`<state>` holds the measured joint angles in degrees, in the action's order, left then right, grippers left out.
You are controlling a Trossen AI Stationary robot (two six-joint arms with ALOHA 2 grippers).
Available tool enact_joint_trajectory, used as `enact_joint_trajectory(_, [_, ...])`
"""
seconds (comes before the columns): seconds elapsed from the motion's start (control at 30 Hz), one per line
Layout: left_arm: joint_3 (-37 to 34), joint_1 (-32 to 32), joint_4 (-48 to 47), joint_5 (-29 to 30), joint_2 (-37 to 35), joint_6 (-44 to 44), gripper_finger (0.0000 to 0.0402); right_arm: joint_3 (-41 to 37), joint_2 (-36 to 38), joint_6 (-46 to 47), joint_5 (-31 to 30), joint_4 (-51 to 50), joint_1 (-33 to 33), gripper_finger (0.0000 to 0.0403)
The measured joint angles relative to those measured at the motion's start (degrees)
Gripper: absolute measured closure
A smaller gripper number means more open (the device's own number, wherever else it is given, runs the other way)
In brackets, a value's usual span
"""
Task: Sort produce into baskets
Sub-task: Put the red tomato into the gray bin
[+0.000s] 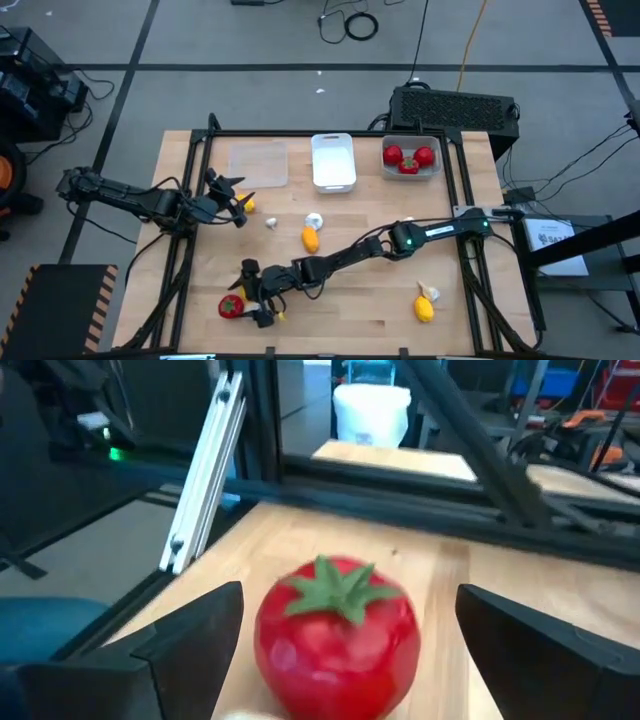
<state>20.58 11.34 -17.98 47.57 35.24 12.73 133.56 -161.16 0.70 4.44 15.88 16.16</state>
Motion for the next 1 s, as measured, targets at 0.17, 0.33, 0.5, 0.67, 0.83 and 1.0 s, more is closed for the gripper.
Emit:
enact_joint_trajectory(0.17, [0.06, -1.3, 0.12, -2.1, -0.02, 0.41, 0.0146, 0.0, 0.02, -0.03, -0.04, -2.04, 0.02, 0.0047])
enact_joint_trajectory(0.33, [5.98, -1.14, 0.5, -13.55, -0.02, 0.44, 0.0146, -0.02, 0.18, -0.29, -0.31, -2.77, -0.14, 0.0047])
enact_joint_trajectory(0.5, [16.8, 0.74, -9.94, -19.1, 0.14, 2.34, 0.0146, -0.02, 0.33, -1.04, -0.38, -2.64, -0.22, 0.0047])
enact_joint_trajectory(0.67, [26.1, 3.94, -30.95, -23.51, 3.9, 16.38, 0.0146, -0.02, 0.41, -0.74, -0.19, -2.42, -0.22, 0.0047])
enact_joint_trajectory(0.83, [29.0, 8.95, -35.98, -35.78, 10.9, 25.48, 0.0146, 1.35, 0.73, -1.47, -0.18, -2.97, -0.24, 0.0047])
enact_joint_trajectory(1.0, [33.07, 15.62, -40.35, -45.93, 19.45, 32.79, 0.0147, 1.38, 2.6, -2.04, -0.43, -8.55, -0.2, 0.0047])
